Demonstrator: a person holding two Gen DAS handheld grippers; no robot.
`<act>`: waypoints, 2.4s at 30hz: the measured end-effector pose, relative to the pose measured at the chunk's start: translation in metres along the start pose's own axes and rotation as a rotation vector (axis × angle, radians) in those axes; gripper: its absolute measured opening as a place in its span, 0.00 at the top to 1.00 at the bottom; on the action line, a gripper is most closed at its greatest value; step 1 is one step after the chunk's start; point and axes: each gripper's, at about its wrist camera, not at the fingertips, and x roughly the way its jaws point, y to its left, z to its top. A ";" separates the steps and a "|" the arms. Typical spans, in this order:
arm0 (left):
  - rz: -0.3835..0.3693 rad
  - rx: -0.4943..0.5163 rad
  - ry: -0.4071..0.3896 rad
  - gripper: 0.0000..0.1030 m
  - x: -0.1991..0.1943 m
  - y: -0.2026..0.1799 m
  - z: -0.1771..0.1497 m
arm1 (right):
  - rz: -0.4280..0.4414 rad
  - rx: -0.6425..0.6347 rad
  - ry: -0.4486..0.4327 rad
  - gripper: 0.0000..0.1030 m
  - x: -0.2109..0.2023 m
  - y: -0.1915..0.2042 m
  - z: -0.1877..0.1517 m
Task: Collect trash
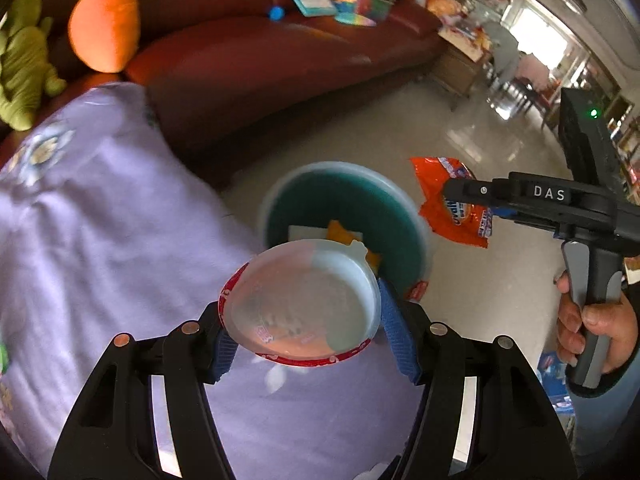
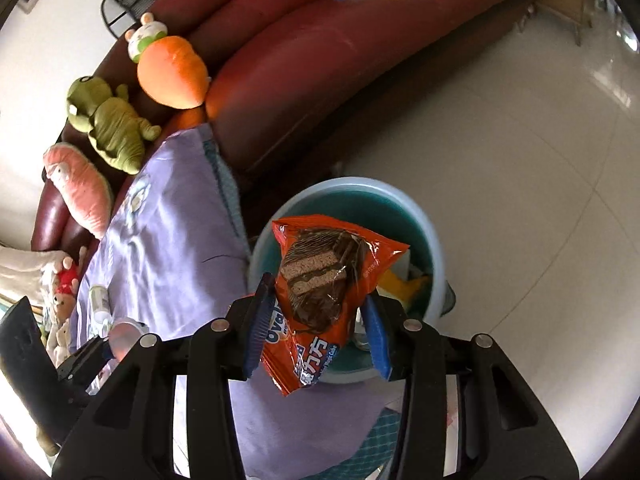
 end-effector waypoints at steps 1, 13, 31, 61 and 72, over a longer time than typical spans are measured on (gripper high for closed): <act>-0.002 0.002 0.007 0.38 0.005 -0.003 0.002 | 0.000 0.005 0.001 0.60 0.001 -0.002 0.001; -0.010 0.026 0.092 0.29 0.063 -0.026 0.020 | 0.003 0.039 0.021 0.59 0.018 -0.021 0.012; 0.022 -0.078 0.054 0.14 0.035 0.000 0.007 | 0.001 -0.012 0.062 0.58 0.033 0.003 0.008; 0.060 -0.154 0.012 0.08 0.007 0.026 -0.012 | -0.022 -0.173 0.097 0.07 0.036 0.053 -0.002; 0.104 -0.194 -0.068 0.08 -0.040 0.033 -0.029 | -0.100 -0.259 0.039 0.07 -0.008 0.069 -0.031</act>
